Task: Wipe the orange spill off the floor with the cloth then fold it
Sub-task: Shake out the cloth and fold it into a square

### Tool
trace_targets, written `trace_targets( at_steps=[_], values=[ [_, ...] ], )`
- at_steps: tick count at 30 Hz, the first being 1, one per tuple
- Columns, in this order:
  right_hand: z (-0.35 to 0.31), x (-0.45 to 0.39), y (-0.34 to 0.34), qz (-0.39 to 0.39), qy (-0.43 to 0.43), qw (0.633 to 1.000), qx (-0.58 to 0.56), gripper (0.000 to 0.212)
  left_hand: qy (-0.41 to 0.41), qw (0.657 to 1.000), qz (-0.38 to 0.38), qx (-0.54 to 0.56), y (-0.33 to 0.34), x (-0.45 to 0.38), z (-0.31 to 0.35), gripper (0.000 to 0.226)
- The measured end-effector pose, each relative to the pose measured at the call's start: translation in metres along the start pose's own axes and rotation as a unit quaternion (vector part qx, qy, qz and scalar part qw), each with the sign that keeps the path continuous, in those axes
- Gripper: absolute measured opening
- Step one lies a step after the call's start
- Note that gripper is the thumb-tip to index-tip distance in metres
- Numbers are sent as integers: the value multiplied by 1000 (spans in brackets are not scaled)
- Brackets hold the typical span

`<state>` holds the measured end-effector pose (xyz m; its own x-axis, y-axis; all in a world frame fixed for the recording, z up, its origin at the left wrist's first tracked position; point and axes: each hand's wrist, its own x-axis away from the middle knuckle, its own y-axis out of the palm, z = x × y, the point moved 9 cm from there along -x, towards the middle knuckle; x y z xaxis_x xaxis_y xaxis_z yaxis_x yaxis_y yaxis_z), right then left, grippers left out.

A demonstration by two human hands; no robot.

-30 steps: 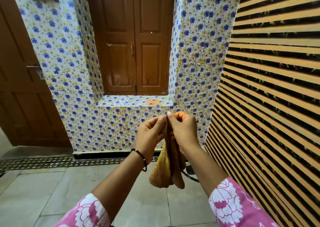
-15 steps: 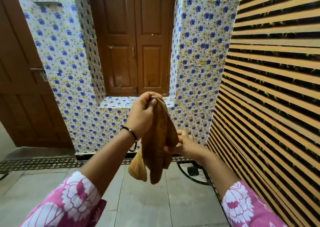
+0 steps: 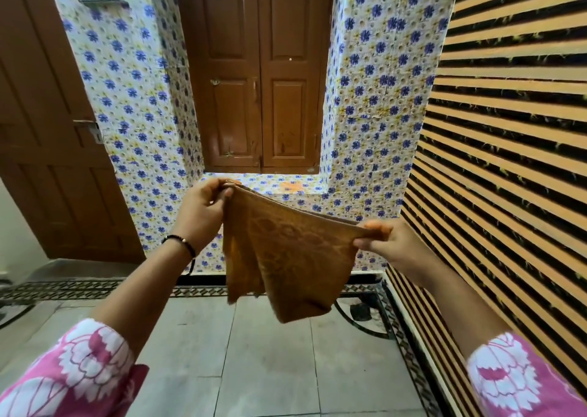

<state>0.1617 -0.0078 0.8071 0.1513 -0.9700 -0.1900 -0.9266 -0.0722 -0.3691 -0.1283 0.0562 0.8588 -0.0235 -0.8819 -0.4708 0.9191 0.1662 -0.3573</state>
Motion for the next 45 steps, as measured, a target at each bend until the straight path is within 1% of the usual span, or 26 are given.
trace_targets(
  at_steps=[3,5,6,8,9,11,12,13,15,18,21,23,25,28,30,32,34,35,36,37,39,41,42,43,44,45],
  values=[
    [-14,3,-16,50,-38,993,-102,13,-32,997,-7,67,1,6,-4,23],
    [-19,5,-24,72,-46,982,-171,27,-49,990,-9,133,1,8,-4,20],
    [-17,4,-29,84,-34,976,-196,33,-60,985,-10,158,2,8,-4,18],
    [-2,-5,-35,124,20,967,-222,33,-85,981,-13,174,8,3,-7,14],
    [11,-11,-38,154,65,958,-232,30,-106,980,-12,168,13,0,-12,12],
    [38,-17,-37,210,167,925,-269,24,-149,976,-2,158,29,0,-21,10],
    [48,-17,-34,230,199,907,-293,19,-168,972,9,166,37,2,-25,9],
    [50,-19,-31,247,209,894,-311,16,-180,966,21,186,44,4,-25,9],
    [46,-19,-20,261,203,882,-337,15,-198,951,32,236,61,14,-20,8],
    [25,-15,15,237,180,883,-363,13,-185,942,2,281,90,30,0,8],
    [1,-14,45,214,148,894,-365,9,-148,939,-34,308,112,41,27,7],
    [-8,-14,48,217,121,898,-364,12,-121,939,-47,320,115,43,40,6],
    [-17,-14,48,196,94,907,-361,19,-95,945,-65,307,115,40,47,13],
    [-25,-15,51,128,53,926,-351,33,-83,963,-45,251,106,33,45,18],
    [-29,-10,46,106,23,940,-323,32,-98,958,-35,269,102,31,42,17],
    [-22,-3,32,139,9,958,-251,25,-107,945,-41,305,99,30,43,15],
    [2,4,15,203,30,962,-179,15,-105,933,-48,341,93,26,46,11],
    [15,8,13,217,55,960,-168,21,-106,925,-56,361,90,23,48,11],
    [27,10,17,204,83,960,-170,36,-108,918,-66,377,87,21,51,11],
    [35,9,27,161,101,964,-184,53,-109,912,-81,388,86,19,54,12],
    [40,6,53,40,119,965,-231,77,-106,901,-121,402,85,18,62,18],
    [30,5,69,-36,109,953,-282,82,-105,892,-140,417,81,15,66,30],
    [23,5,72,-48,102,944,-310,83,-114,887,-136,426,78,13,63,31],
    [14,4,73,-53,95,935,-337,84,-134,882,-128,434,77,11,56,26],
    [6,3,74,-55,91,925,-366,83,-174,873,-121,439,78,11,43,22],
    [0,2,75,-49,89,914,-393,75,-232,858,-127,440,82,17,27,30]
  ],
)
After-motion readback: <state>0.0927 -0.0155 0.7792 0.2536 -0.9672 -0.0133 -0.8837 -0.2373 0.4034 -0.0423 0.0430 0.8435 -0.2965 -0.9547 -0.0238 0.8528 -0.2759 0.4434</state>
